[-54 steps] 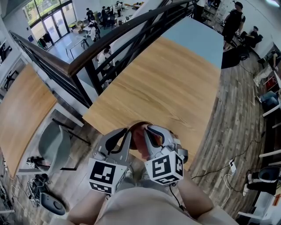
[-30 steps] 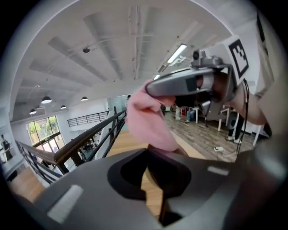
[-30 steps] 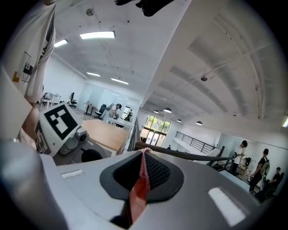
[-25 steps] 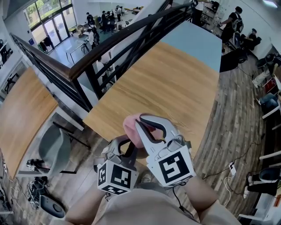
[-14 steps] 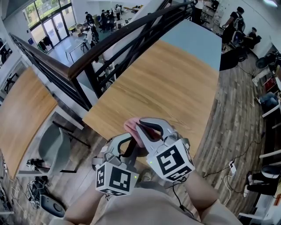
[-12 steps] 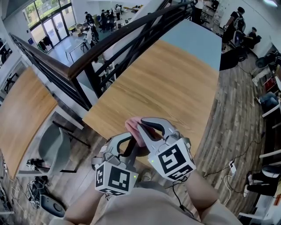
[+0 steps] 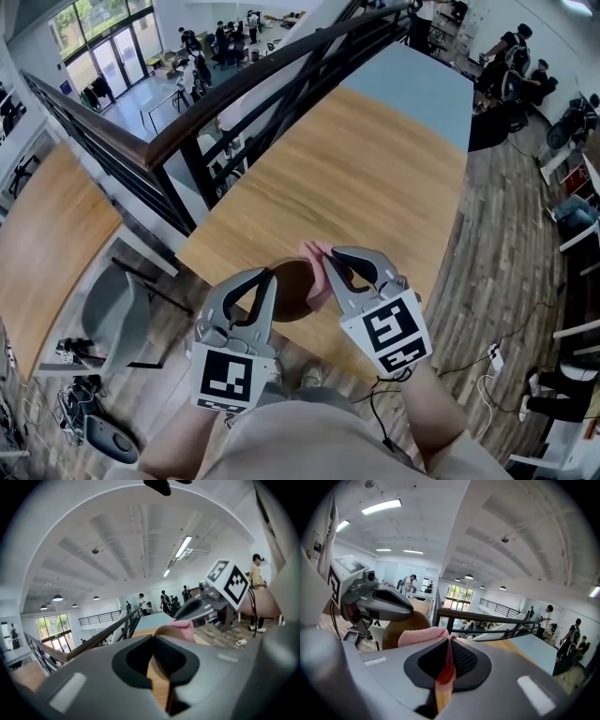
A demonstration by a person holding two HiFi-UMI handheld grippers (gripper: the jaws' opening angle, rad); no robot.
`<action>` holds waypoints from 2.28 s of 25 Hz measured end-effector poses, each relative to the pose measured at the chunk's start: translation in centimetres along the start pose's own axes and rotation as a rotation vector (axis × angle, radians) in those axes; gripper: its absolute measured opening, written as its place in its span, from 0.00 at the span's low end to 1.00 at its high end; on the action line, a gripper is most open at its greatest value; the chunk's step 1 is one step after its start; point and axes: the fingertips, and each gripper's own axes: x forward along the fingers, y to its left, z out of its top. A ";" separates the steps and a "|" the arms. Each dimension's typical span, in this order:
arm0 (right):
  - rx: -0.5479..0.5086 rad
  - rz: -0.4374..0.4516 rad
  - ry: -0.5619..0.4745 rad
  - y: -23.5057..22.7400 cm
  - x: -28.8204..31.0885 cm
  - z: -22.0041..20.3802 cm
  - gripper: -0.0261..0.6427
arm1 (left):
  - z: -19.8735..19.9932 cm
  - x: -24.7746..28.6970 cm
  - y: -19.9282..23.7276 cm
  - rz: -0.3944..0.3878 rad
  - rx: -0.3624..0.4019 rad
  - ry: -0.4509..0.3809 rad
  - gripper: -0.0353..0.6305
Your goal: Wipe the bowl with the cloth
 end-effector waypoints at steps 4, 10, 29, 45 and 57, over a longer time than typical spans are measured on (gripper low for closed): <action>0.043 0.021 0.013 0.7 0.4 -1.5 0.06 | -0.1 -0.5 1.9 0.063 -0.165 -0.039 0.07; 0.066 0.059 0.036 3.2 0.7 -2.8 0.06 | 0.1 -1.2 3.8 0.150 -0.276 -0.108 0.09; 0.401 0.229 -0.096 10.6 0.8 -1.7 0.06 | 0.4 -2.2 2.8 0.134 -0.455 -0.186 0.07; 0.364 0.044 -0.160 4.2 -2.3 -0.5 0.06 | -1.7 -3.4 3.5 0.154 -0.279 -0.092 0.07; 0.067 0.005 -0.189 4.9 -2.9 4.0 0.06 | -1.4 -2.1 -1.5 0.041 -0.068 -0.046 0.07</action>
